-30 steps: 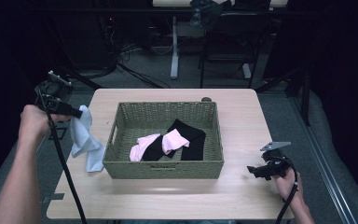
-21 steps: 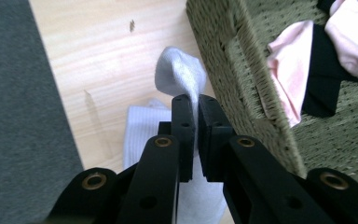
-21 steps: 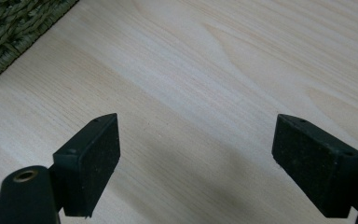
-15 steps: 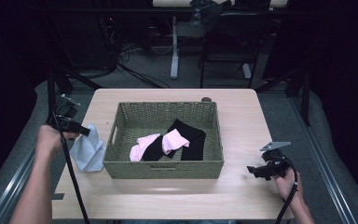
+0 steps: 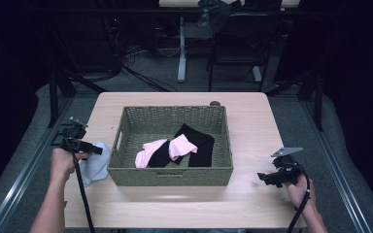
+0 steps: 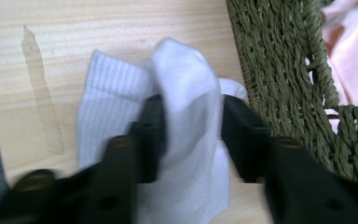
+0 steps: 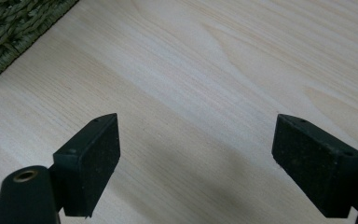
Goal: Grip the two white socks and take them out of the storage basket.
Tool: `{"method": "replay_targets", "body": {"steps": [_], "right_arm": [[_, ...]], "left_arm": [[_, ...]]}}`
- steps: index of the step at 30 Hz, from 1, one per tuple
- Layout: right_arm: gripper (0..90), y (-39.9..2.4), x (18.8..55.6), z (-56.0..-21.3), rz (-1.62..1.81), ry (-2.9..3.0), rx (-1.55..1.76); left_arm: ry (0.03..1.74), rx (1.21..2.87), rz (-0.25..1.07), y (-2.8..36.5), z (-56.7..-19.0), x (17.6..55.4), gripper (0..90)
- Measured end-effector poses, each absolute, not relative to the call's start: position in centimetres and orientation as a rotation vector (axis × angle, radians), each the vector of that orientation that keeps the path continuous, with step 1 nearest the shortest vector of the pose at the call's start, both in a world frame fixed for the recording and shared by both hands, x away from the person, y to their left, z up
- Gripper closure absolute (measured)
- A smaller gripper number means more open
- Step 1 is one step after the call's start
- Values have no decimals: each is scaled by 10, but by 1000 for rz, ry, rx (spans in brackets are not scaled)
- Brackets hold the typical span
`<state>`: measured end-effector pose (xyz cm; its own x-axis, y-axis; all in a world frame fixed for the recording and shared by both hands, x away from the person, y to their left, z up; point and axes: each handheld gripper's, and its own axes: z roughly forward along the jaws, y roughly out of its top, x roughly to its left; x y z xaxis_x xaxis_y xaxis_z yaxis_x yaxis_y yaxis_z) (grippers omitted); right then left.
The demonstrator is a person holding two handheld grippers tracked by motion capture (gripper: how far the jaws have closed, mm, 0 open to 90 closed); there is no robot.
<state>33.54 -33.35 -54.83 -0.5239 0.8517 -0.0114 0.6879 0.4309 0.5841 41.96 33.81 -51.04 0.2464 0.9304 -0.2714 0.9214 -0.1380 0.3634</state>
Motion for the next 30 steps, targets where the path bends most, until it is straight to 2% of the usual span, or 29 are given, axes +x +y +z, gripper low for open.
{"method": "replay_targets", "body": {"steps": [2,5,8,15,20,30], "right_arm": [[148,-334,335,-548,761,2383,1331],[148,-334,336,-548,761,2383,1329],[148,-333,335,-548,761,2381,1329],[148,-333,336,-548,757,2392,1329],[148,-333,335,-547,761,2387,1328],[148,-333,335,-547,772,2389,1318]], "left_arm": [[1698,2052,74,339,-508,414,369],[1697,1988,126,342,-503,402,228],[1677,1957,150,345,-501,393,154],[1680,1925,273,344,-501,351,88],[1725,1955,357,340,-517,316,59],[1750,1938,410,339,-527,303,34]]}}
